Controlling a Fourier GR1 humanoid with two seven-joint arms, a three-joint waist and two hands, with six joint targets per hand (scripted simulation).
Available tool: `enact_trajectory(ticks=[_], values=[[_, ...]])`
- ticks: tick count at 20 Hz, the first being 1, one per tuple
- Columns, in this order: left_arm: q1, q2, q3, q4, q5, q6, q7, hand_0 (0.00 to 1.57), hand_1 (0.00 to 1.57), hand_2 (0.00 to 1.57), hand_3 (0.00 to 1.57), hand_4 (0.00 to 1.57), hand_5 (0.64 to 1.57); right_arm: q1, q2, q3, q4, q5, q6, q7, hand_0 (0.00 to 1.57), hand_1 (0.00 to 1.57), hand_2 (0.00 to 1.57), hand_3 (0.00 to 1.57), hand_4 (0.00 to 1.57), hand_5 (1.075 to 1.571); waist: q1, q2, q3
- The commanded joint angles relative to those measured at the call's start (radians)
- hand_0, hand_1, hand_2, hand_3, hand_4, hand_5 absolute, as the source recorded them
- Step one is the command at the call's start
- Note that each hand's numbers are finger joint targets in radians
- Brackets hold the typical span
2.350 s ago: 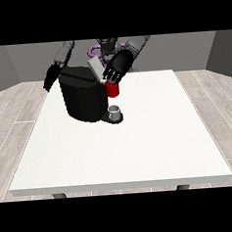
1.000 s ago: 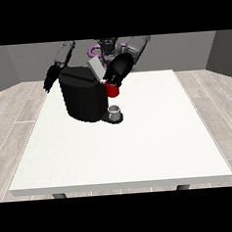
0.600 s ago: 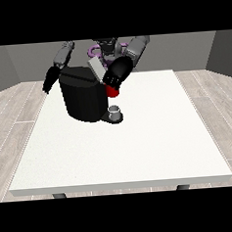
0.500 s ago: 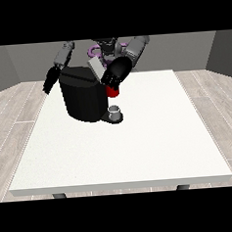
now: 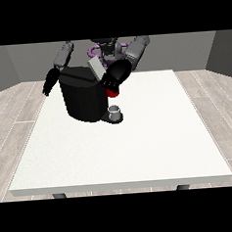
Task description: Insert the coffee pod into the coffee machine and close the lid
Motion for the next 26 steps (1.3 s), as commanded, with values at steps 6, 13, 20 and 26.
enact_trajectory(ticks=[6,13,20,26], values=[[-0.037,0.071,-0.014,0.01,-0.065,0.048,-0.014,0.0,0.0,0.69,0.55,0.0,1.571,-0.027,-0.02,-0.011,0.007,-0.004,0.015,-0.01,0.0,0.0,0.0,0.0,0.09,1.571,-0.01,0.047,-0.0014],[-0.029,0.039,-0.016,0.011,-0.059,0.023,-0.019,0.0,0.0,0.53,0.44,0.0,1.571,0.029,0.006,0.003,0.044,0.022,-0.018,-0.025,0.0,0.0,0.0,0.0,0.12,1.571,0.018,-0.009,-0.0014],[0.05,-0.028,-0.022,0.008,-0.058,0.024,0.026,0.0,0.0,0.22,0.15,0.0,1.571,0.055,-0.046,-0.057,0.103,-0.031,0.036,-0.026,0.0,0.0,0.0,0.0,0.14,1.571,0.079,-0.095,-0.0015],[0.215,-0.153,-0.056,-0.019,-0.032,-0.016,0.022,0.0,0.0,0.0,0.0,0.0,1.571,0.172,-0.018,-0.089,0.168,-0.062,0.022,-0.043,0.0,0.0,0.0,0.0,0.0,1.571,0.191,-0.279,-0.0016]])
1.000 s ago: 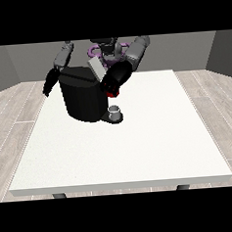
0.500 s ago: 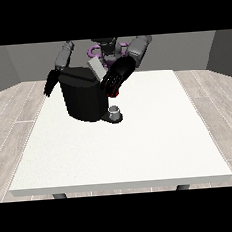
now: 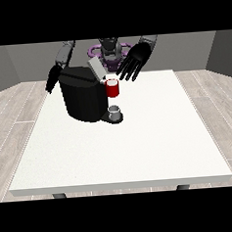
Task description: Insert the coffee pod into the coffee machine and close the lid
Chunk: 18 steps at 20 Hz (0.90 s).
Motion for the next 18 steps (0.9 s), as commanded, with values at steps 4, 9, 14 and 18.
enact_trajectory(ticks=[4,9,14,18], values=[[0.142,-0.149,0.078,-0.044,0.14,0.003,-0.033,0.0,0.0,0.13,0.0,0.0,1.571,0.107,0.011,-0.023,0.056,-0.005,-0.021,-0.045,0.0,0.0,0.0,0.0,0.0,1.571,0.122,-0.166,-0.0012],[0.299,-0.315,0.273,-0.017,0.392,-0.004,-0.072,0.0,0.0,0.0,0.0,0.47,1.571,0.203,0.001,-0.04,0.06,-0.02,-0.011,-0.048,0.0,0.0,0.0,0.0,0.0,1.571,0.19,-0.288,-0.0033],[0.524,-0.383,0.329,0.013,0.479,-0.033,-0.126,0.0,0.0,0.0,0.0,0.39,1.571,0.283,0.02,-0.025,0.022,-0.03,0.005,-0.044,0.0,0.0,0.0,0.0,0.0,1.571,0.249,-0.426,-0.0022],[0.6,-0.411,0.304,0.005,0.48,-0.065,-0.089,0.0,0.0,0.0,0.0,0.37,1.571,0.257,0.003,-0.032,-0.016,-0.083,0.078,-0.067,0.0,0.0,0.0,0.0,0.0,1.571,0.305,-0.507,-0.0007]])
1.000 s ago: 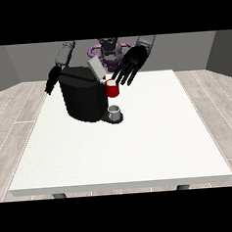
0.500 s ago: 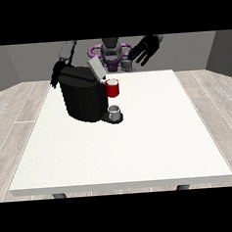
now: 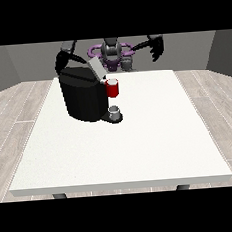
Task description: Insert the coffee pod into the coffee machine and close the lid
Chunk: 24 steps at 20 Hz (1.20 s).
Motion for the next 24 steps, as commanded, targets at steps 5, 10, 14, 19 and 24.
enact_trajectory(ticks=[5,10,14,19,24], values=[[0.114,-0.033,0.008,-0.045,0.05,0.001,0.05,0.0,0.0,0.0,0.0,0.42,1.571,-0.079,-0.014,0.066,-0.127,-0.031,0.116,0.057,0.0,0.0,0.0,0.0,0.0,1.571,0.032,-0.081,0.0006],[0.178,-0.049,0.0,-0.104,0.115,-0.048,0.098,0.0,0.0,0.0,0.0,0.37,1.571,-0.115,-0.047,0.09,-0.152,-0.001,0.136,0.098,0.0,0.0,0.0,0.0,0.25,1.571,0.084,-0.097,0.0008],[0.237,-0.049,-0.105,-0.216,0.184,-0.005,0.082,0.0,0.0,0.0,0.0,0.38,1.571,-0.197,-0.075,0.028,-0.111,-0.032,0.135,0.106,0.0,0.0,0.0,0.0,0.0,1.571,0.093,-0.017,0.0008],[0.226,-0.028,-0.092,-0.311,0.198,-0.029,0.087,0.0,0.0,0.0,0.0,0.37,1.571,-0.333,-0.098,-0.026,-0.088,-0.095,0.148,0.181,0.0,0.0,0.0,0.0,0.17,1.571,0.113,0.085,0.0006],[0.281,-0.042,-0.155,-0.435,0.232,-0.052,0.142,0.0,0.0,0.0,0.0,0.36,1.571,-0.35,-0.15,-0.129,0.01,-0.2,0.205,0.168,0.0,0.0,0.0,0.0,0.09,1.571,0.166,0.104,0.0011]])
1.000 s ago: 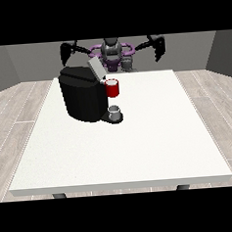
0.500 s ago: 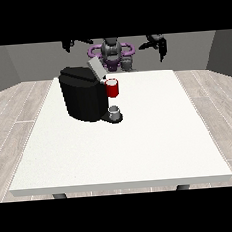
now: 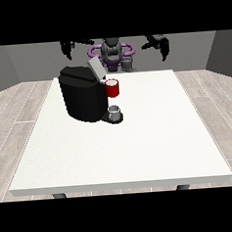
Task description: Insert the coffee pod into the coffee machine and close the lid
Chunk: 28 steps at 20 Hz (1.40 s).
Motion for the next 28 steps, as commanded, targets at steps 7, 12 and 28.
enact_trajectory(ticks=[7,12,28], values=[[0.154,0.005,-0.098,-0.198,0.055,0.02,0.024,0.0,0.0,0.0,0.0,0.35,1.571,-0.076,0.05,0.024,0.093,-0.013,-0.03,0.027,0.0,0.0,0.0,0.0,0.06,1.571,0.005,0.066,-0.0002],[0.151,0.038,-0.082,-0.302,0.092,0.038,0.073,0.0,0.0,0.0,0.0,0.36,1.571,-0.136,0.04,0.05,0.13,-0.005,-0.004,-0.01,0.0,0.0,0.0,0.0,0.0,1.571,-0.033,0.138,-0.0002],[0.184,0.084,-0.079,-0.43,0.112,0.091,0.141,0.0,0.0,0.0,0.0,0.36,1.571,-0.301,0.016,0.072,0.208,-0.001,0.047,-0.023,0.0,0.0,0.0,0.0,0.16,1.571,-0.041,0.206,-0.0002]])
